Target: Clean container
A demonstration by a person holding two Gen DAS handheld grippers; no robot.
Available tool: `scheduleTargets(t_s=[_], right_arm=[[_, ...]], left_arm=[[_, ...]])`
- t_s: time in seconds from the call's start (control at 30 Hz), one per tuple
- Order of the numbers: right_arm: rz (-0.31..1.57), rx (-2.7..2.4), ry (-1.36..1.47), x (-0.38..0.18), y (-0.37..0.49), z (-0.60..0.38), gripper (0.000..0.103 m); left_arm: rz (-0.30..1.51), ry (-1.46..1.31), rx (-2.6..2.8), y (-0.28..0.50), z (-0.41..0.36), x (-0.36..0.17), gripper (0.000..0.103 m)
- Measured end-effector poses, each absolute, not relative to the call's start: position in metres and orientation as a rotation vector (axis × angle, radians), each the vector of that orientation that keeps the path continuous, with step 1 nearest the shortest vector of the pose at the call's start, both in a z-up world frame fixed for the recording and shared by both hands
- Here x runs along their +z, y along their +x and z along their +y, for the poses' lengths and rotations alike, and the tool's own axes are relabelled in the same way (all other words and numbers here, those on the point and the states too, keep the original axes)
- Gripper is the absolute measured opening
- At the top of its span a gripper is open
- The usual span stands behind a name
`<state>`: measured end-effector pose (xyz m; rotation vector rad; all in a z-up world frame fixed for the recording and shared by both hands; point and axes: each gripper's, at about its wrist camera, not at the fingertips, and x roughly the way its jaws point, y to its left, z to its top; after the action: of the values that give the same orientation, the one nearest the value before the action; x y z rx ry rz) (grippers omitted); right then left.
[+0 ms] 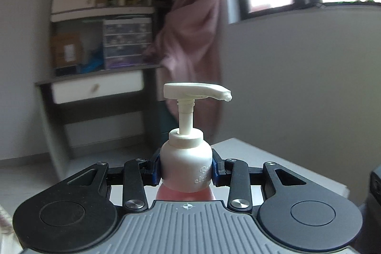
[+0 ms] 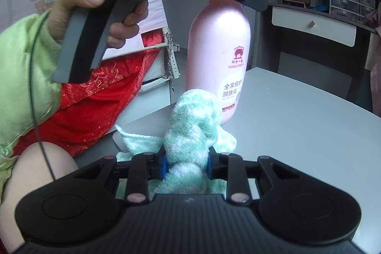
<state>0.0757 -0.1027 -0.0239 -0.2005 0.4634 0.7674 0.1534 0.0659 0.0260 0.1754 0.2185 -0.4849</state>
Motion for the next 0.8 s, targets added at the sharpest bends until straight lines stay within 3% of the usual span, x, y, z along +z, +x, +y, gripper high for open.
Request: scheduleTargets(t_s=[0.47, 0.8], right_arm=[[0.427, 0.737, -0.180, -0.015, 0.073, -0.108, 0.028], [0.368, 0.719, -0.165, 0.000, 0.069, -0.109, 0.028]], left_arm=[[0.296, 0.050, -0.155, 0.128, 0.055, 0.060, 0.038], [0.246, 0.038, -0.137, 0.130, 0.059, 0.071, 0.038]])
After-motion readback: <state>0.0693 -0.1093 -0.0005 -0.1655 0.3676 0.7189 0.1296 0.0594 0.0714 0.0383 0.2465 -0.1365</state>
